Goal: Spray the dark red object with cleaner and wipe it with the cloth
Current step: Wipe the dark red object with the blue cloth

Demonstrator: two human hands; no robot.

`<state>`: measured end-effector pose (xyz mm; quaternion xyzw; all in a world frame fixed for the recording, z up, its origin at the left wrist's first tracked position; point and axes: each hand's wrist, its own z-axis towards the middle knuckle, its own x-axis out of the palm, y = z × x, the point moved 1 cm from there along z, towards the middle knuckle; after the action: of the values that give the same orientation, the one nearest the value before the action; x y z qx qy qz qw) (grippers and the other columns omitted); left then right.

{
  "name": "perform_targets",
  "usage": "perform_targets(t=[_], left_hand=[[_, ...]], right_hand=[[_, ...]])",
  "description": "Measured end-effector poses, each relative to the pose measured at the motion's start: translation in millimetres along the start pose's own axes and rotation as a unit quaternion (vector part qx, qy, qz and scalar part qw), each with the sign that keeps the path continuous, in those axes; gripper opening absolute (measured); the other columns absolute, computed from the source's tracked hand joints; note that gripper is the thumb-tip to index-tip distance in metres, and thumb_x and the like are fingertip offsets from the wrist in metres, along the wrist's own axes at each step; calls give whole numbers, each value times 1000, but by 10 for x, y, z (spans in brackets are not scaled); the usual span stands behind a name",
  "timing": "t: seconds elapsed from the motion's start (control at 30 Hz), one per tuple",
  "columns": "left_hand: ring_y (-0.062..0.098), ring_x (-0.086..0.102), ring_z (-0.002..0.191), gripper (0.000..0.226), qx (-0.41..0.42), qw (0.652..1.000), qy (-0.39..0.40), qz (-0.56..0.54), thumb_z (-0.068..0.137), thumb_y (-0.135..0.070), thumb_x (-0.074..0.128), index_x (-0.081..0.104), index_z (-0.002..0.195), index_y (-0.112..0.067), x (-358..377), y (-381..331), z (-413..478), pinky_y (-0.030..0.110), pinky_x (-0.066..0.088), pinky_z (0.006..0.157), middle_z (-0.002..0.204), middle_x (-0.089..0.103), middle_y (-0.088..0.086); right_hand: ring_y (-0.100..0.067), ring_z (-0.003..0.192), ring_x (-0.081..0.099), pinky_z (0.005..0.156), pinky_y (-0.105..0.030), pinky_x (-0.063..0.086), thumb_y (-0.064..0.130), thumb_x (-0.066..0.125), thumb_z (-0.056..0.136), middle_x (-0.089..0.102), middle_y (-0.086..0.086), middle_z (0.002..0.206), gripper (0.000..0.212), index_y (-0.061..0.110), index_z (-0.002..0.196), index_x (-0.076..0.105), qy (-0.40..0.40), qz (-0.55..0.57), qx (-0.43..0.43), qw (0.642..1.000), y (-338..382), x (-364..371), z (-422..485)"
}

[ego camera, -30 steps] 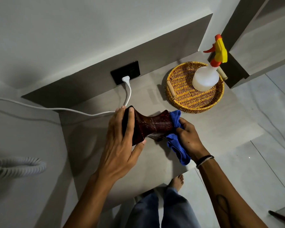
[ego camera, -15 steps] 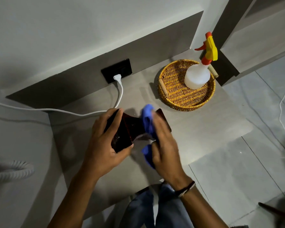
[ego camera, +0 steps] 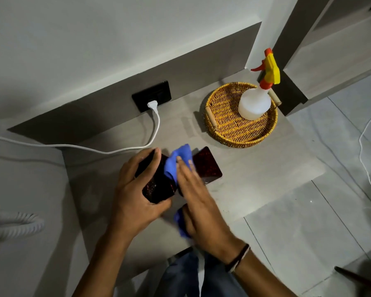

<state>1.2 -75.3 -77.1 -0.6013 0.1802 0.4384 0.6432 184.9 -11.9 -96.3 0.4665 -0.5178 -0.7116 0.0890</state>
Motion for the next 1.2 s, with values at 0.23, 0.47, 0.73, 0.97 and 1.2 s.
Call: perform_targets(t=[0.23,0.47,0.73,0.97,1.2], left_hand=[[32,51,135,97,12,1000,8,17,72,-44,81,46,158,-19,-17,-13,6,37,52,106,153,49,7],[27,52,138,93,15,1000,-23,7,71,-43,83,51,155,-16,33,-98,13,37,47,112,153,51,6],[16,49,138,101,-24,1000,-16,0,69,-36,94,49,158,-20,-27,-14,-63,18,46,106,151,48,0],[10,66,125,82,-279,935,-103,-195,63,-79,83,61,138,-55,38,181,-203,34,60,98,140,64,-9],[19,23,162,122,-230,968,72,-72,65,-96,67,13,165,-52,-19,120,-185,51,34,124,176,20,-8]], right_hand=[[-31,170,-2,136,-49,21,-21,61,93,-8,-1,177,100,17,166,4,22,-128,94,987,-564,-261,36],[-26,170,13,137,-36,17,17,45,110,15,-5,182,67,8,171,19,-59,87,-24,994,79,230,-7],[-31,158,39,130,-55,35,-24,51,93,39,-16,171,77,5,164,38,-106,40,227,967,-813,-334,39],[-25,103,80,87,-34,68,-22,37,97,81,-10,121,65,14,141,68,-147,335,309,878,-900,-356,124],[-25,69,74,62,-36,66,-17,40,97,81,-13,90,58,23,109,80,-146,399,344,837,-925,-271,298]])
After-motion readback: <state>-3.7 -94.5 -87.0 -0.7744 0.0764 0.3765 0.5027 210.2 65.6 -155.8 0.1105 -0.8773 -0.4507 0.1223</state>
